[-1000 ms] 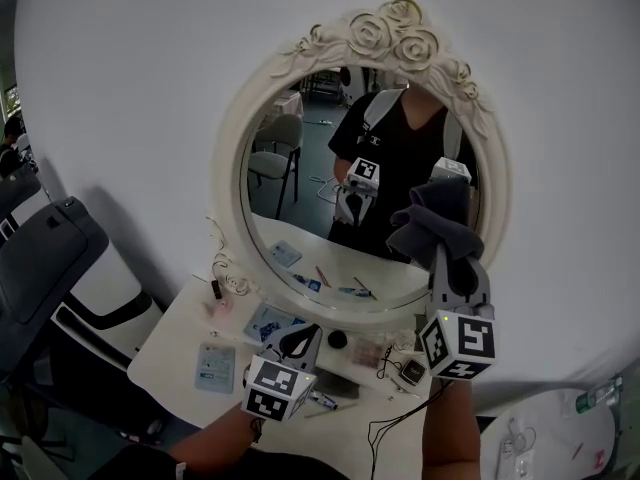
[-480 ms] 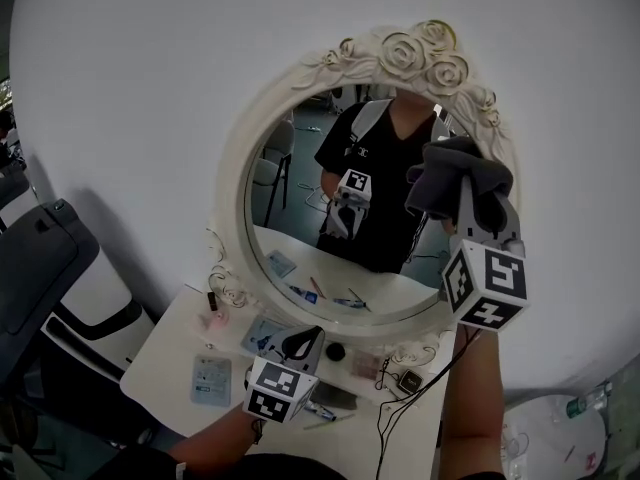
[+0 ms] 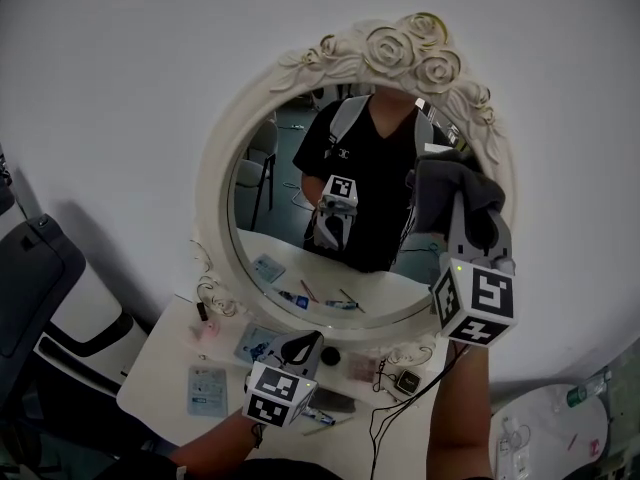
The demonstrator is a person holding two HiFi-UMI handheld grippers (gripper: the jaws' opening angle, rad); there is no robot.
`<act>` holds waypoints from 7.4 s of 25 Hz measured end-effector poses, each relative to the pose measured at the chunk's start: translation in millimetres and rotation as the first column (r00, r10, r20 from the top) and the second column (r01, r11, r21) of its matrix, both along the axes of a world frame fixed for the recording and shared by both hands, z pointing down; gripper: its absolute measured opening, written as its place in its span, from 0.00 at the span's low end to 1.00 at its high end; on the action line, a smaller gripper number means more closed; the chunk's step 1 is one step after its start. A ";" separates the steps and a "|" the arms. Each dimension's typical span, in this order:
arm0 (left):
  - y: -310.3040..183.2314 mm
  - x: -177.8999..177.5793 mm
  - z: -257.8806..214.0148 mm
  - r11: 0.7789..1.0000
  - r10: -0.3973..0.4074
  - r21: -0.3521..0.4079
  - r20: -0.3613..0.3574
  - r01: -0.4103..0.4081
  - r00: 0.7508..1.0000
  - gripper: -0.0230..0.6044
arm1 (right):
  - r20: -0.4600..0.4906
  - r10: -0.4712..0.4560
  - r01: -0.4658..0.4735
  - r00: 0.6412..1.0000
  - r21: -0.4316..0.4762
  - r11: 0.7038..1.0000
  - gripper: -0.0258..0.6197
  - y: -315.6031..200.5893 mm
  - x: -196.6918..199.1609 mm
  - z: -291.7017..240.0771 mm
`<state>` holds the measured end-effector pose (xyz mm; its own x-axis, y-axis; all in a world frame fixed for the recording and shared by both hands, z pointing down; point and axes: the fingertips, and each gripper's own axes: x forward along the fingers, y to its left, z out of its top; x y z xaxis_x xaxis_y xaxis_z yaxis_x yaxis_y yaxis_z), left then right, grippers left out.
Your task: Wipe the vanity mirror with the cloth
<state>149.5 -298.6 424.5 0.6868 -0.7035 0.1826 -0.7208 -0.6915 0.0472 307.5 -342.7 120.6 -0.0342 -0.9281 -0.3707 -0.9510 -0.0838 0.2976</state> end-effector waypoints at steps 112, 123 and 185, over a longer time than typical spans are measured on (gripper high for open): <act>13.2 -27.9 23.2 0.996 -0.033 -0.084 0.004 0.034 0.999 0.04 | 0.134 0.008 0.042 0.991 -0.364 0.930 0.10 -25.5 -28.9 335.5; 24.3 -47.7 23.1 0.995 -0.048 -0.084 -0.009 0.047 0.999 0.04 | 0.172 0.101 0.022 0.980 -0.599 0.801 0.10 -25.9 -31.2 415.9; 17.0 -132.4 40.6 0.994 0.004 -0.112 -0.036 -0.008 0.999 0.04 | 0.059 -0.054 0.074 0.997 -0.435 0.898 0.11 -63.3 -149.0 298.7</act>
